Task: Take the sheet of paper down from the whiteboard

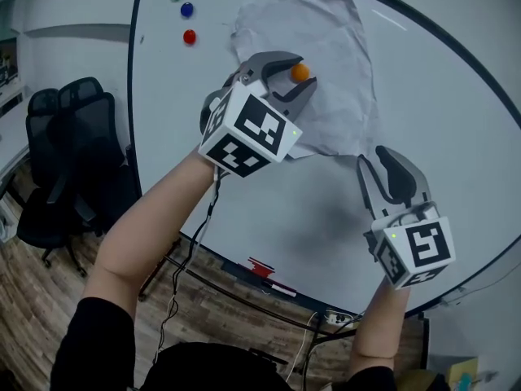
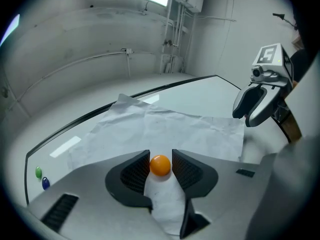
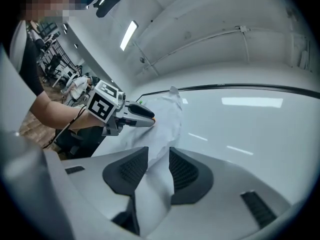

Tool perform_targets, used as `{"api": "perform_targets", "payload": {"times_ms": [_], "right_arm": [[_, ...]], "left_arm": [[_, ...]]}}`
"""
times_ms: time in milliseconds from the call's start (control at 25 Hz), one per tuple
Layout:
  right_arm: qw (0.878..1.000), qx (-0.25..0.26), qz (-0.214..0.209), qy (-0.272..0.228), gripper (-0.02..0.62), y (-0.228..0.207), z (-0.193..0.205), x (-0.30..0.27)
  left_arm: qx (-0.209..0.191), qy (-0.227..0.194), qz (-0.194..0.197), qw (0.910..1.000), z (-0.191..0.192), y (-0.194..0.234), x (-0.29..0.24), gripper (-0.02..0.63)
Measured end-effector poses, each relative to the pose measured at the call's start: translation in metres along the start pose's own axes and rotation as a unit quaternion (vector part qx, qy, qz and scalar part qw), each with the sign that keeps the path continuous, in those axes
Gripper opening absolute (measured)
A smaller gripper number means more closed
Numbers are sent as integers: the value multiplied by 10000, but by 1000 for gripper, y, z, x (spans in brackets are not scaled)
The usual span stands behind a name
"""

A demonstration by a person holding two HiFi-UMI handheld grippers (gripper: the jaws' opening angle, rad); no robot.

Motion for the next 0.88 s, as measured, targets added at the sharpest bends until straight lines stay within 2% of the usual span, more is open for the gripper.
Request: {"api": "perform_targets", "payload": {"times_ms": [120, 480, 640, 880], "right_arm": [[9999, -28, 122, 11, 137, 0, 0, -1], [9987, -118, 437, 253, 131, -2, 1, -16], [9973, -19, 583, 450, 34, -4, 8, -21], [9972, -41, 599, 443, 23, -3, 7, -21]], "left_arm": [[-47, 104, -89, 9999, 4, -1, -1, 146], [0, 11, -210, 9998, 7, -4, -2, 135], [-68, 29, -180, 9998, 7, -3, -3, 133], [-55, 39, -99, 9999, 8, -3, 0, 133]]}}
Point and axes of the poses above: the fingertips, and each gripper's own axes: x backward along the fingers, y to its left, z out of its underside, the point moved 8 cm from there along x, backward along the fingers, and after that the axes turned 7 degrees about -x, right-handed, at the moved point
